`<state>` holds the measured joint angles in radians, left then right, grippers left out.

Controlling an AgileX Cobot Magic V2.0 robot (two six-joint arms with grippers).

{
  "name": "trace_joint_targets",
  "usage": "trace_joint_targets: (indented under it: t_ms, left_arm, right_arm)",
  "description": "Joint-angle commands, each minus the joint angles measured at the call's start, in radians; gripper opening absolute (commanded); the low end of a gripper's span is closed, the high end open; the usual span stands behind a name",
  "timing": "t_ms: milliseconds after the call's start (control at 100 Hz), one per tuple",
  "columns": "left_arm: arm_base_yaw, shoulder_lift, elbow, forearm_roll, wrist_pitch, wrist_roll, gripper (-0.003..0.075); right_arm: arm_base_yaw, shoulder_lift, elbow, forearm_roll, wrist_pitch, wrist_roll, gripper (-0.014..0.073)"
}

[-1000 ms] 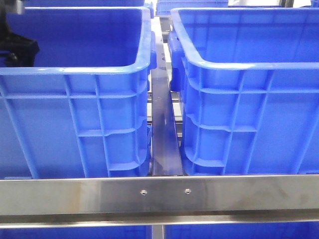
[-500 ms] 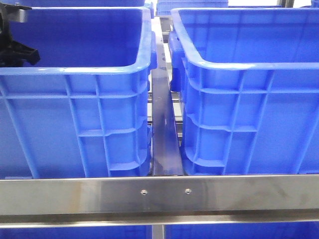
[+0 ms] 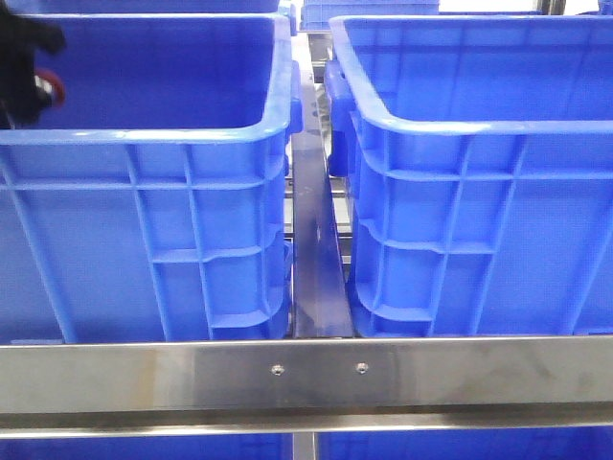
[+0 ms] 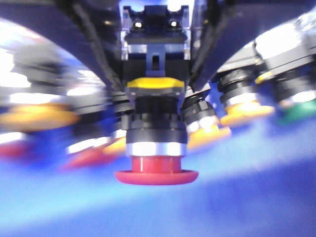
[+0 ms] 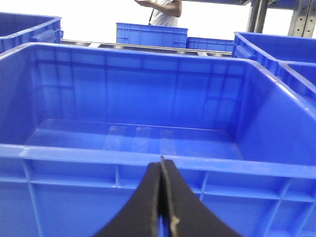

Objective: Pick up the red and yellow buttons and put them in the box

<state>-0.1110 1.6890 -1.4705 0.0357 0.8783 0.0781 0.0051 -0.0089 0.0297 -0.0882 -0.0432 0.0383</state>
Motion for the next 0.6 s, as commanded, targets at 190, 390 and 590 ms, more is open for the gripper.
trace_joint_targets:
  t_ms: [190, 390, 590]
  left_arm:
    - [-0.013, -0.250, 0.083, -0.289, -0.097, 0.201, 0.0149]
    - [-0.106, -0.341, 0.124, -0.350, -0.097, 0.258, 0.0149]
    - [-0.258, -0.353, 0.125, -0.358, -0.092, 0.258, 0.0149]
  right_arm:
    - [-0.006, -0.025, -0.018, -0.002, -0.074, 0.000, -0.0069]
    - [-0.006, -0.025, -0.018, -0.002, -0.074, 0.000, -0.0069]
    - [-0.006, -0.025, -0.018, -0.002, -0.074, 0.000, -0.0069]
